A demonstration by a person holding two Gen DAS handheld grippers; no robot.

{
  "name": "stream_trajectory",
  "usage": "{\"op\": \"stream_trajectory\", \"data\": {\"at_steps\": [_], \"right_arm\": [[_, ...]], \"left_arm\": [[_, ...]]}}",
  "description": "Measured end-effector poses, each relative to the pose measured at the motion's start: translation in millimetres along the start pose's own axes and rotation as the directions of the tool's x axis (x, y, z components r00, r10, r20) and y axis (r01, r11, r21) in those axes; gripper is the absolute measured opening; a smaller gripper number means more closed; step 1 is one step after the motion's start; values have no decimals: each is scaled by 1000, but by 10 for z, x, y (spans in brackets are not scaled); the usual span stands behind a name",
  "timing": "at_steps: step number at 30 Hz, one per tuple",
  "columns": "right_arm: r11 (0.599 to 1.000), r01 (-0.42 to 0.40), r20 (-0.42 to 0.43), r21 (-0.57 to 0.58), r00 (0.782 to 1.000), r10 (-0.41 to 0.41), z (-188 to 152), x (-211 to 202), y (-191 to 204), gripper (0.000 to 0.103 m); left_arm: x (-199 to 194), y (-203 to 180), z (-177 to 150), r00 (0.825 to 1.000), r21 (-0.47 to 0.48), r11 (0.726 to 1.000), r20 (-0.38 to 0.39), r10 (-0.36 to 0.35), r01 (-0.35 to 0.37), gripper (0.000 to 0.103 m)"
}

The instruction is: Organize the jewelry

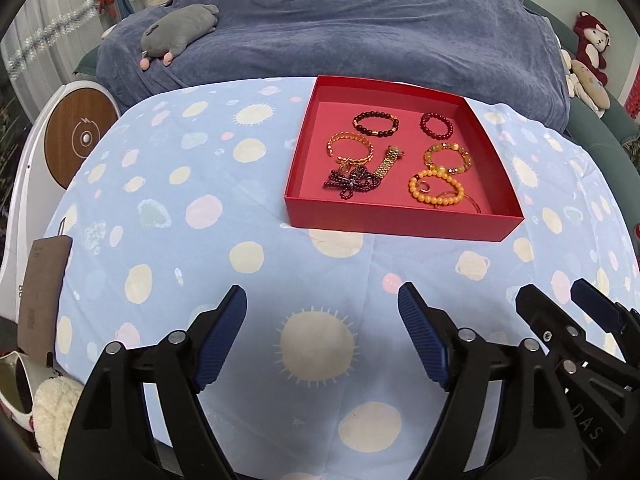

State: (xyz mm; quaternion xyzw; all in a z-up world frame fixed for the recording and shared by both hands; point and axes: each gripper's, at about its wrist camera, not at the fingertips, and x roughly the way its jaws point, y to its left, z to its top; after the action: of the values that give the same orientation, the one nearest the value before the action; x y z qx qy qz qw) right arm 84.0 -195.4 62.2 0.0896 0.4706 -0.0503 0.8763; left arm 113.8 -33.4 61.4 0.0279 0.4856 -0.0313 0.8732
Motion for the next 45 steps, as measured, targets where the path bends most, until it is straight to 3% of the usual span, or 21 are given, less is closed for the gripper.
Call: {"op": "stream_trajectory", "data": {"at_steps": [4, 14, 17, 45], "right_arm": [[1000, -1, 9, 30, 1000, 1, -2, -42, -56, 83], [999, 37, 55, 18, 998, -38, 152, -171, -1, 86], [999, 42, 64, 25, 997, -43, 173, -196, -9, 97], [997, 50, 65, 53, 996, -53, 233, -226, -87, 97]], "left_arm": [[-40, 31, -15, 1000, -13, 1000, 5, 7, -7, 86], [-148, 67, 130, 999, -31, 999, 34, 10, -9, 88], [-155, 101, 162, 999, -45, 999, 37, 16, -15, 90], [-147, 25, 253, 999, -27, 999, 20, 31, -31, 96]]}}
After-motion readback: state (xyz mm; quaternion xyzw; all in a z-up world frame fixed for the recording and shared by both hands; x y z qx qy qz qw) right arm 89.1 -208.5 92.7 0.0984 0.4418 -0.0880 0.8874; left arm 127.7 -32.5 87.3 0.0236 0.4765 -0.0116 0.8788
